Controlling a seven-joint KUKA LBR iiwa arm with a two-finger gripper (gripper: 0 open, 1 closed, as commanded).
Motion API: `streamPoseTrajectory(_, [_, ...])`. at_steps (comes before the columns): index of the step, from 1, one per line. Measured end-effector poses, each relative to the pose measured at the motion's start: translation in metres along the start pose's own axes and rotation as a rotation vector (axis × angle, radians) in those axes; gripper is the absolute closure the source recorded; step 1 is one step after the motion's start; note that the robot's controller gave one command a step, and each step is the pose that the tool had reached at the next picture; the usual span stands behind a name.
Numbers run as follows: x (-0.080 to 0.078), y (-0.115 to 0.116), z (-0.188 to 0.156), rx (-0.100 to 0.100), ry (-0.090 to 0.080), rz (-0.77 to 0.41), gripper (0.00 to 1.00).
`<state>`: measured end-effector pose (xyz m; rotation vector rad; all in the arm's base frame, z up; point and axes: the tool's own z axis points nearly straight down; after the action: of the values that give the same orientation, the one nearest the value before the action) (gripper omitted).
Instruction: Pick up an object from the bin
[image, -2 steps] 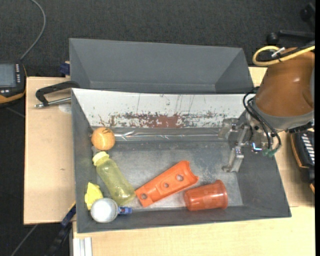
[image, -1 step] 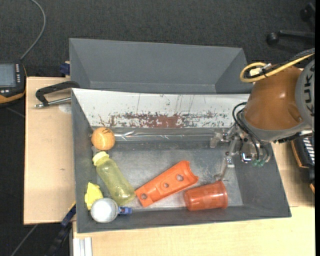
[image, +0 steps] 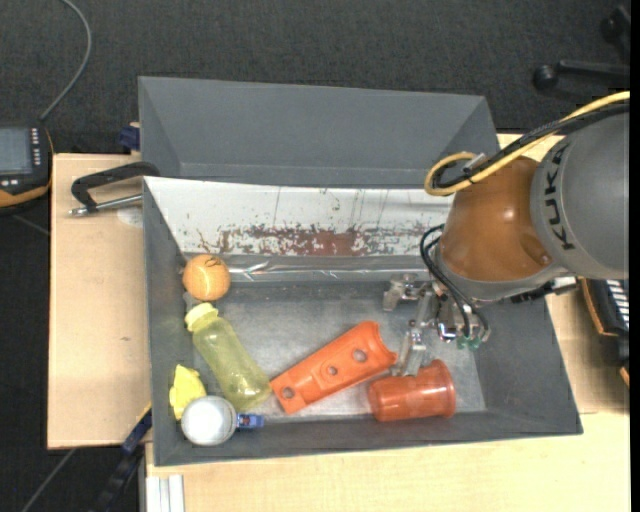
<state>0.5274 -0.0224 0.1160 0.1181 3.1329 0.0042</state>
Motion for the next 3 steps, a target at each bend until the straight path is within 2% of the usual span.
streamPoseTrajectory(1, [0.011,0.013,0.034,0.001,-0.020,-0.053,0.00])
streamPoseTrajectory(2, [0.024,0.060,0.043,-0.002,-0.005,-0.255,1.00])
streamPoseTrajectory(3, [0.024,0.060,0.043,-0.002,-0.005,-0.255,1.00])
